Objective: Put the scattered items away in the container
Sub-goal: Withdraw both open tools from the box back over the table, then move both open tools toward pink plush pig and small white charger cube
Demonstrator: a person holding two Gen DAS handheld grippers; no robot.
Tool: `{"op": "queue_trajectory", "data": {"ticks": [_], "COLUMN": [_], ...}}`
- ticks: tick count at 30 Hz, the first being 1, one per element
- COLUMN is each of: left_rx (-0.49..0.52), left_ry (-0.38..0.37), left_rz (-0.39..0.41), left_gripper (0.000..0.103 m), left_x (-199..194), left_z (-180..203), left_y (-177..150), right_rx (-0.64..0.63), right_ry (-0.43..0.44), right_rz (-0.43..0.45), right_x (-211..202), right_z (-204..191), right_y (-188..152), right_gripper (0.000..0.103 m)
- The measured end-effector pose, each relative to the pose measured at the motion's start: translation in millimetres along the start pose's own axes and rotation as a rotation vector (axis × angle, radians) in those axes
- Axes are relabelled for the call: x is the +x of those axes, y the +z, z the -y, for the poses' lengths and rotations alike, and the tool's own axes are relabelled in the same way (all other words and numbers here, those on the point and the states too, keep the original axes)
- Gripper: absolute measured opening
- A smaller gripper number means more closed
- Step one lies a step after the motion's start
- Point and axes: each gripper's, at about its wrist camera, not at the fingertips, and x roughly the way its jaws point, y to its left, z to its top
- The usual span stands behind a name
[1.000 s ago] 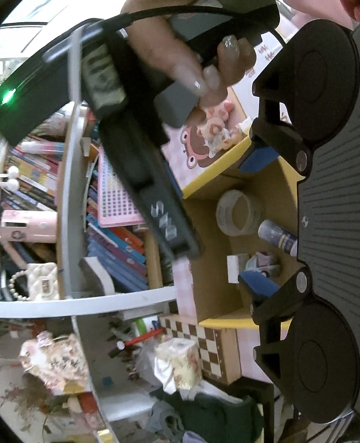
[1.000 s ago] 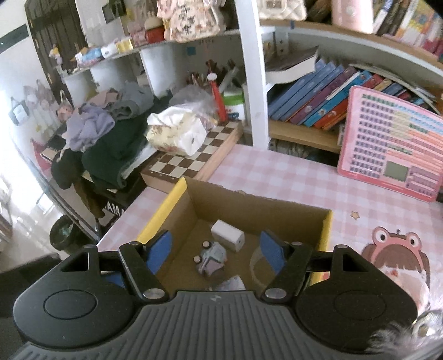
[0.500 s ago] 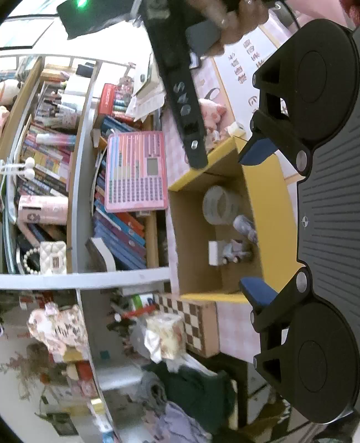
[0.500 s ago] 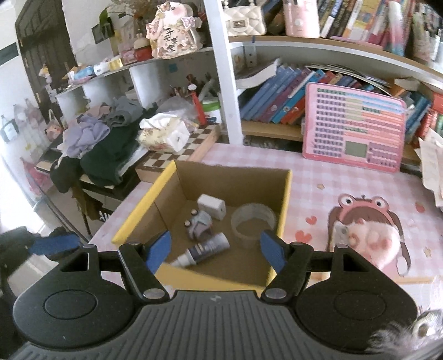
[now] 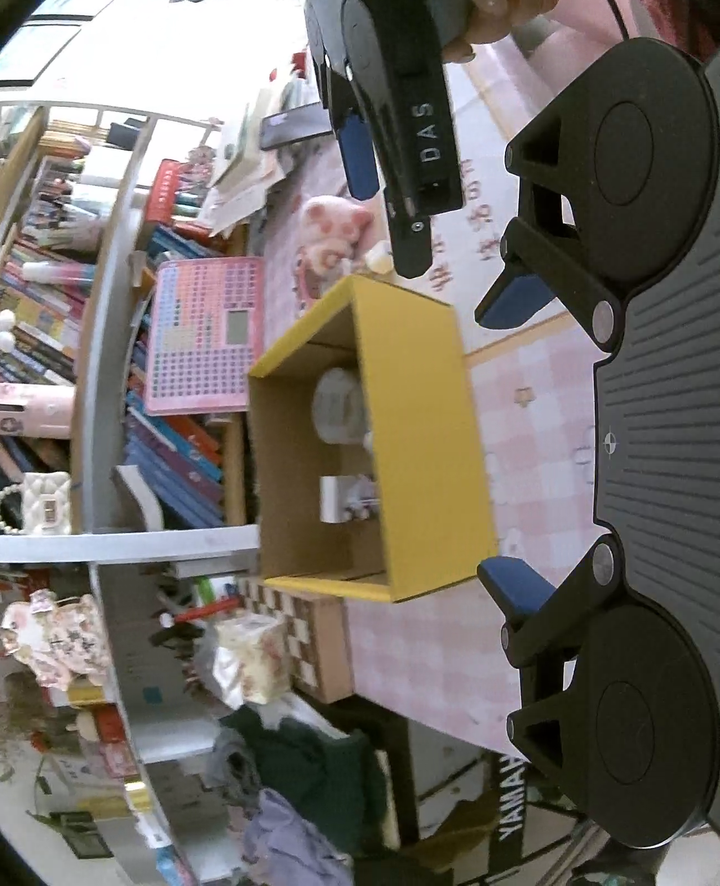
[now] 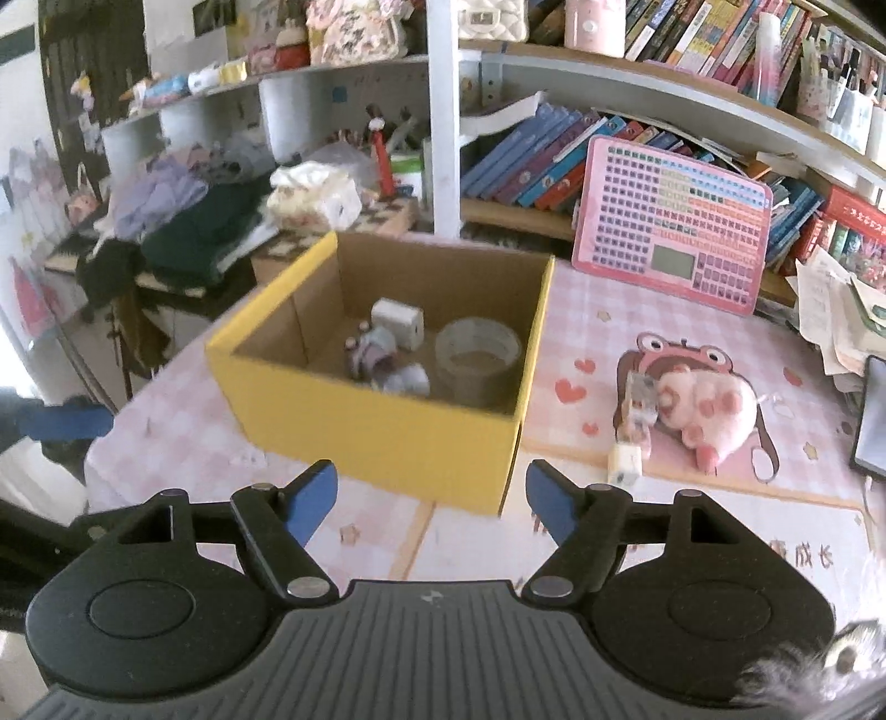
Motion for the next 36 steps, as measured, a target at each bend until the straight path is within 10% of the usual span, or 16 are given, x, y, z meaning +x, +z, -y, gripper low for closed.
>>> {"op": "queue_trajectory", "data": {"ticks": [36], "left_rx": [0.01], "left_ry": [-0.03], "left_rz": [-0.135], "left_gripper": [0.092], "left_x": [6.2], "left_z": [29.6], "left_y": [-60.8], "right_rx": [0.041], "right_ry": [-0.14], "right_rz": [-0.118], "right_x": [-12.9], "right_z": [-16.6], "right_y": [-101.3], "right_gripper": [0.083]}}
